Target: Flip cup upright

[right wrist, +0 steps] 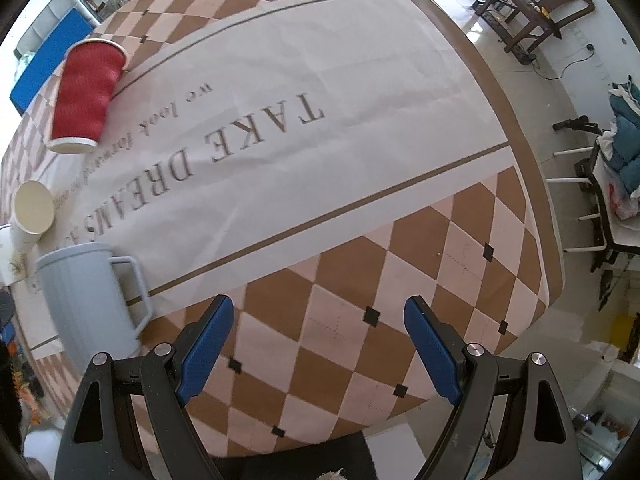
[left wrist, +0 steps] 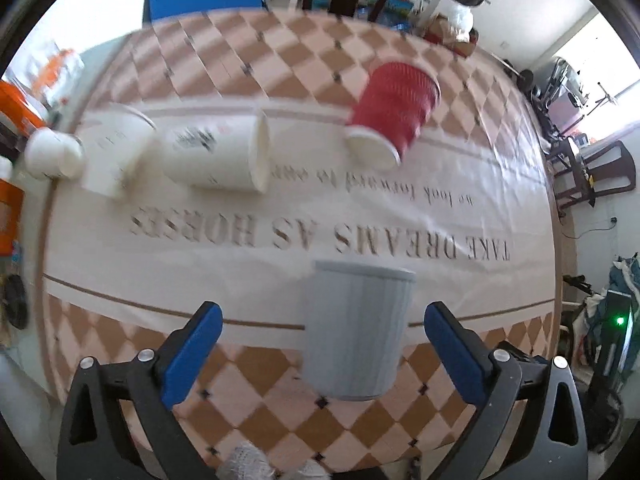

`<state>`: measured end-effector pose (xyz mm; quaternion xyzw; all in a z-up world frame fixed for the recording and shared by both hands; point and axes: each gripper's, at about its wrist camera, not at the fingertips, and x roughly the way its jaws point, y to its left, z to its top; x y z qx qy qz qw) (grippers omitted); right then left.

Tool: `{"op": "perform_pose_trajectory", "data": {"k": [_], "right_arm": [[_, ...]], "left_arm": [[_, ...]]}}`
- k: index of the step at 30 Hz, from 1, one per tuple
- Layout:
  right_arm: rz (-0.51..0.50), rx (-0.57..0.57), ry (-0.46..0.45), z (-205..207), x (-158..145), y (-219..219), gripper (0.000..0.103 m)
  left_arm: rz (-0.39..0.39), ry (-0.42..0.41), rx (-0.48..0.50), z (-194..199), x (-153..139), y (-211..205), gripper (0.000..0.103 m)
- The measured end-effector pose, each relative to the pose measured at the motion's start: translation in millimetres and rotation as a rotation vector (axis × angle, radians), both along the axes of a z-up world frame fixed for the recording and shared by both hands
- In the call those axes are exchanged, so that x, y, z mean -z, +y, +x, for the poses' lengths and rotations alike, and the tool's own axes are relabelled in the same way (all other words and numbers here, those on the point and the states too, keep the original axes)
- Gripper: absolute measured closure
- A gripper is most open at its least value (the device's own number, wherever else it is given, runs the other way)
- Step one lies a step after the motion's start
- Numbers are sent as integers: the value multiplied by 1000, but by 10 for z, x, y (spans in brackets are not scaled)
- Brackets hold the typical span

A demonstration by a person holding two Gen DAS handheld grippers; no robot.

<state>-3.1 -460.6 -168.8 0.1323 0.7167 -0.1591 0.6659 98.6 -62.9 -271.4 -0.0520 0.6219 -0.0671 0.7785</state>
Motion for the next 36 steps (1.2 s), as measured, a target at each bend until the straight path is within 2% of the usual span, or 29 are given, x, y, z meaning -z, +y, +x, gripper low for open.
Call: {"op": "perform_pose_trajectory", "data": {"k": [5,7,9,14,18,27,31,34,36], "right_arm": [[103,-66,-10,147,-199,248,15],[141,-109,-7,220,-237,433,14],[174,-147,-5,288,-270,638,14],[212,-214,9,429,-258,1096,14],[209,-267,43,575,-151,1404,14],[247,-282,151,701,237,1636,15],[317,-249,188,721,405,1667,17],[380,-231,202,740,496,1714,23],[373,-239,207,760,509,1762,22]], "left_arm": [[221,-101,44,-72,-154,258,0],[312,-103,54,-91,-85,352,0],[380,-62,44,-101,65,485,0],[357,17,-3,-122,402,799,0],[345,58,-19,-118,591,886,0],[327,118,-23,-134,862,990,0],[325,146,-21,-144,955,1019,0],[329,163,-20,-155,1007,1026,0],[331,166,-20,-164,1020,1029,0]]}}
